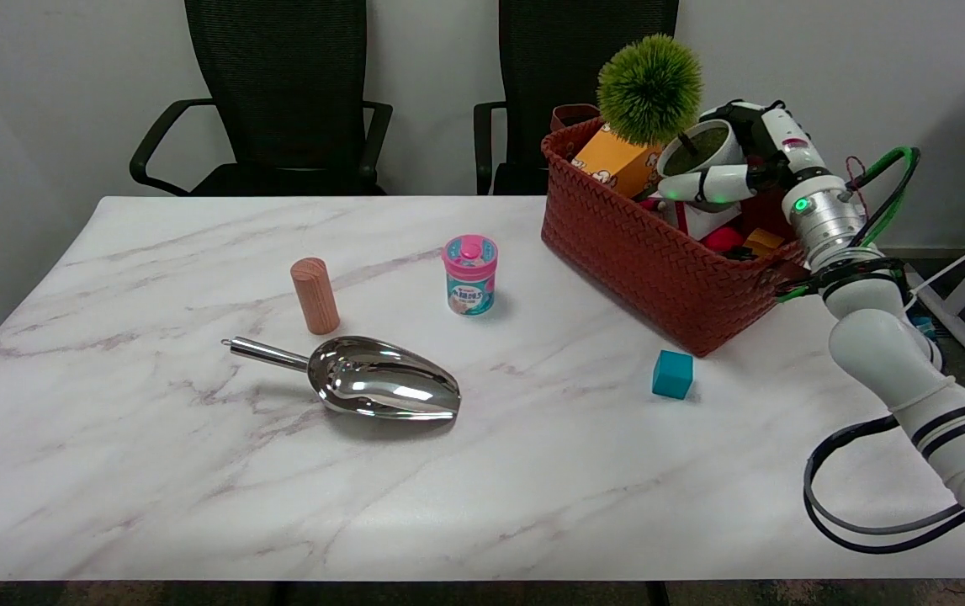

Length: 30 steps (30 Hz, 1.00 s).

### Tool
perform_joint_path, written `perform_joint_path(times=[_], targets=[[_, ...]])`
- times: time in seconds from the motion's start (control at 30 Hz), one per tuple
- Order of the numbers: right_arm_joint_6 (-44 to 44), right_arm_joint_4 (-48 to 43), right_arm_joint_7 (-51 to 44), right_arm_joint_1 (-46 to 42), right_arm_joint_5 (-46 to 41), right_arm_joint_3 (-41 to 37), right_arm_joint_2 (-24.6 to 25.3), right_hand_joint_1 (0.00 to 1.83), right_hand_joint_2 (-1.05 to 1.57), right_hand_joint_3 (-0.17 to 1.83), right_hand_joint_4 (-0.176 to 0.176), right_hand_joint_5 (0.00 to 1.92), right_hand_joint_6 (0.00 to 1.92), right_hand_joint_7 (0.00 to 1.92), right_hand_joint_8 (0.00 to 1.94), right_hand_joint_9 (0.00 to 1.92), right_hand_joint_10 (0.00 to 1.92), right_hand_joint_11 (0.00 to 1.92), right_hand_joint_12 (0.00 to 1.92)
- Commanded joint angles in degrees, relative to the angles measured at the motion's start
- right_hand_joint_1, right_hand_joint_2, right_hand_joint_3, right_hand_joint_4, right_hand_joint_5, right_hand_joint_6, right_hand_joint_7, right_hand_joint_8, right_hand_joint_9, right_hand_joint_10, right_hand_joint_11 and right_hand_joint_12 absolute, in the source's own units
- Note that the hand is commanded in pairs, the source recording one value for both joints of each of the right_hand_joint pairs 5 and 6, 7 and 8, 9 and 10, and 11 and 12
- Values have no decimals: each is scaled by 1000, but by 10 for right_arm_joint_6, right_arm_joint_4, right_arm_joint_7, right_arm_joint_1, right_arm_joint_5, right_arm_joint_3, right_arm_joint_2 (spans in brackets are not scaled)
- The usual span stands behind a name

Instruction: Place the potted plant into the brown storage basket.

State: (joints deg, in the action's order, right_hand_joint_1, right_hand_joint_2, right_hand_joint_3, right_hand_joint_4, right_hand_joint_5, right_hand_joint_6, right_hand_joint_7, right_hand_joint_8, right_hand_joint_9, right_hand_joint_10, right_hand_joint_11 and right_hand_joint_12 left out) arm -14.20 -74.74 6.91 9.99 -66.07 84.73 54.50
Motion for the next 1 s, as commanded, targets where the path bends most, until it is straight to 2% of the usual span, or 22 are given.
perform_joint_path(times=[0.03,0.43,0.57,0.6,0.67,0.7,0.73,0.83,1.0], targets=[[30,40,-42,13,0,-2,-1,1192,613,195,0,513,513,937,937,827,827,623,623],[38,68,-54,32,1,3,-3,1191,605,199,0,491,491,922,922,819,819,620,620],[38,58,-72,31,2,5,-3,1191,513,241,0,489,489,902,902,791,791,623,623],[37,55,-73,30,1,5,-3,1189,445,226,0,497,497,870,870,746,746,623,623],[33,44,-73,28,0,3,-3,1165,357,71,0,436,436,759,759,669,669,585,585],[33,40,-73,27,0,2,-3,1134,317,-79,0,266,266,569,569,448,448,523,523],[35,36,-73,26,2,1,-3,1122,304,-142,0,228,228,503,503,432,432,483,483],[36,29,-73,25,2,0,-3,1090,270,-175,0,139,139,394,394,351,351,410,410],[30,18,-73,20,-1,-1,-3,1048,271,-175,0,94,94,333,333,290,290,338,338]])
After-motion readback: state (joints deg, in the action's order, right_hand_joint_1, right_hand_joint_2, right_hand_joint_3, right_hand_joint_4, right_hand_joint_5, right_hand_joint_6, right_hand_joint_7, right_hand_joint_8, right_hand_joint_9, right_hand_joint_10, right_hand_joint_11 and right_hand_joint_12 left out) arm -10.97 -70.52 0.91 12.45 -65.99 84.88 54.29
